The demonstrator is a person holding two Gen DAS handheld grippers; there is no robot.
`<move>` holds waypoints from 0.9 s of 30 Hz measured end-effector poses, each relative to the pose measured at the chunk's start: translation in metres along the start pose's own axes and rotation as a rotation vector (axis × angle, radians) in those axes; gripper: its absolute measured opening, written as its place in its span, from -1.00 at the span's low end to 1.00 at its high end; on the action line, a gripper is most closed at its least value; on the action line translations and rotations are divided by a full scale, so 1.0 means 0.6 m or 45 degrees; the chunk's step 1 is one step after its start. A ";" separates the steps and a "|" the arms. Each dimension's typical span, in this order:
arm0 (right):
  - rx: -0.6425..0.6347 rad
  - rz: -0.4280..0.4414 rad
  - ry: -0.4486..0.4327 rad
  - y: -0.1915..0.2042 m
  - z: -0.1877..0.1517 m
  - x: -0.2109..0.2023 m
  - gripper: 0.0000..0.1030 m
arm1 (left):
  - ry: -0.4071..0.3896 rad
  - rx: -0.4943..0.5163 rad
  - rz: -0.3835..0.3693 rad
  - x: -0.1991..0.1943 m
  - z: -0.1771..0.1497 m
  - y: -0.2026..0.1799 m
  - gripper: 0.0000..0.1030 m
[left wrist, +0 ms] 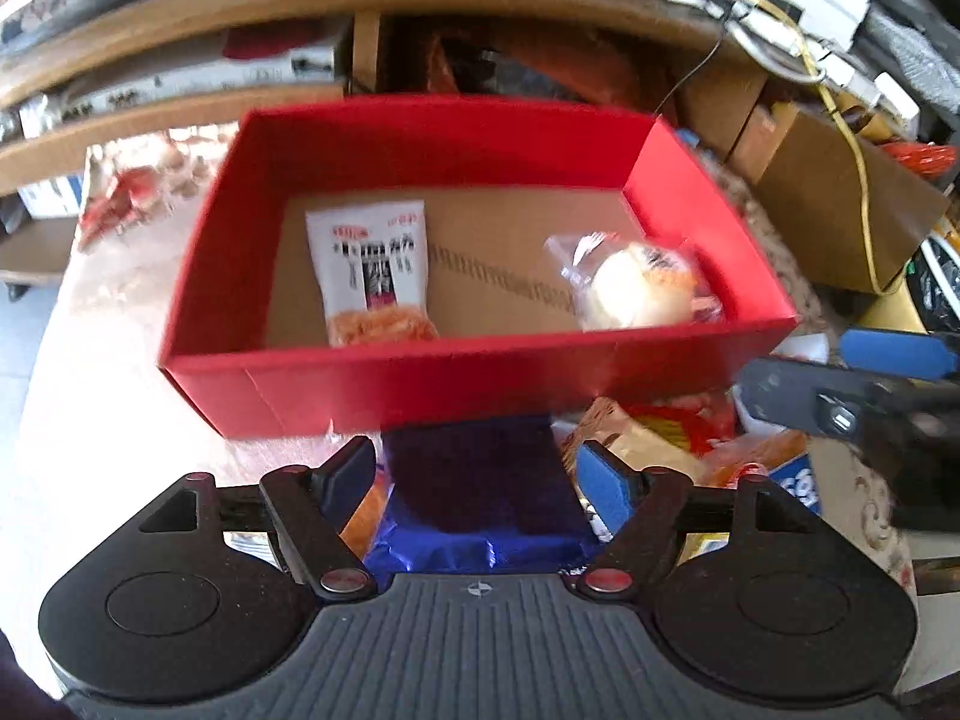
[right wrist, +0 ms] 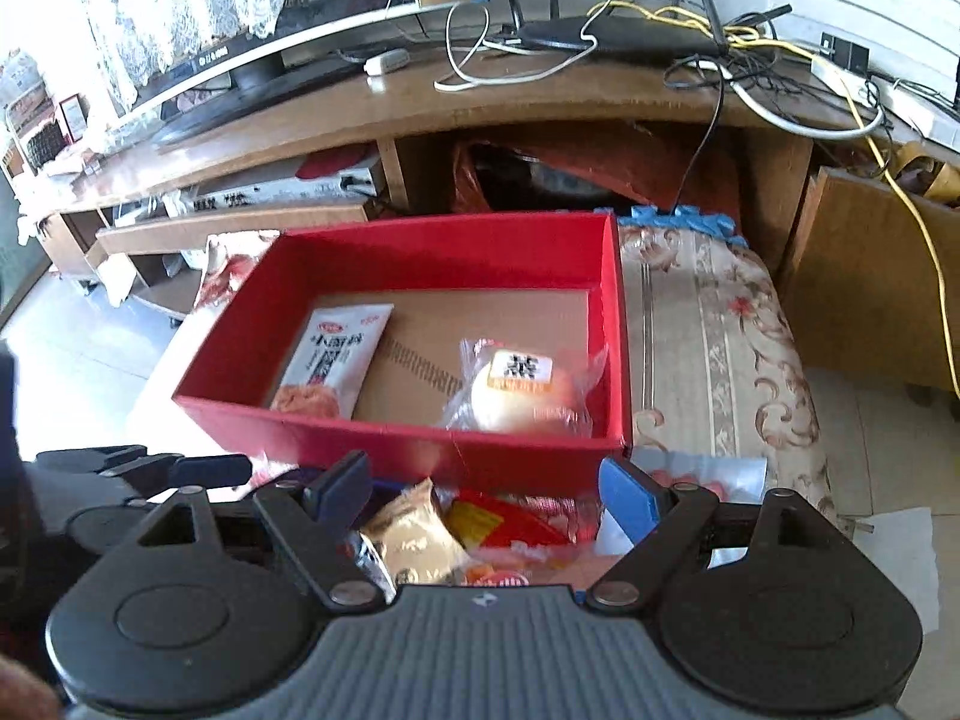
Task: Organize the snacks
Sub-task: 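Grasp the blue foil pack with the left tool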
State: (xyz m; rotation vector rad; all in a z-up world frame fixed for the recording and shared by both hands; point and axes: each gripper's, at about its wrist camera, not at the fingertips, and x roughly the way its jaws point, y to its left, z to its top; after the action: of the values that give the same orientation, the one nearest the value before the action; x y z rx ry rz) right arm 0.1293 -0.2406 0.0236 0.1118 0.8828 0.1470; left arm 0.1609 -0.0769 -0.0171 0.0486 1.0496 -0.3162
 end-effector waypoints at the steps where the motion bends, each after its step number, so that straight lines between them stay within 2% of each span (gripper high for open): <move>1: -0.004 0.000 0.009 0.000 -0.002 0.002 0.61 | 0.019 -0.014 -0.008 0.009 0.001 0.004 0.53; 5: -0.027 -0.001 0.043 0.002 -0.008 0.012 0.61 | 0.035 -0.013 0.000 0.014 0.000 0.003 0.39; 12: -0.045 -0.001 0.087 0.004 -0.010 0.025 0.61 | 0.028 0.035 0.012 -0.014 -0.022 -0.001 0.32; 16: -0.071 0.015 0.113 0.011 -0.015 0.032 0.61 | 0.022 0.006 -0.022 -0.045 -0.043 0.012 -0.03; 19: -0.117 0.011 0.158 0.025 -0.021 0.046 0.61 | 0.015 -0.016 -0.035 -0.053 -0.056 0.022 0.10; 23: -0.219 0.005 0.170 0.046 -0.020 0.058 0.61 | -0.001 -0.018 -0.020 -0.057 -0.064 0.027 0.51; 27: -0.336 0.032 0.193 0.059 -0.021 0.070 0.61 | -0.020 0.010 0.007 -0.071 -0.063 0.034 0.64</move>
State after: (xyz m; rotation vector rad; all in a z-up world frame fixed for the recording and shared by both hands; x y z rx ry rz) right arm 0.1429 -0.1980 -0.0104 -0.1360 1.0052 0.2965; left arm 0.1152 -0.0406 -0.0018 0.0560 1.0328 -0.3151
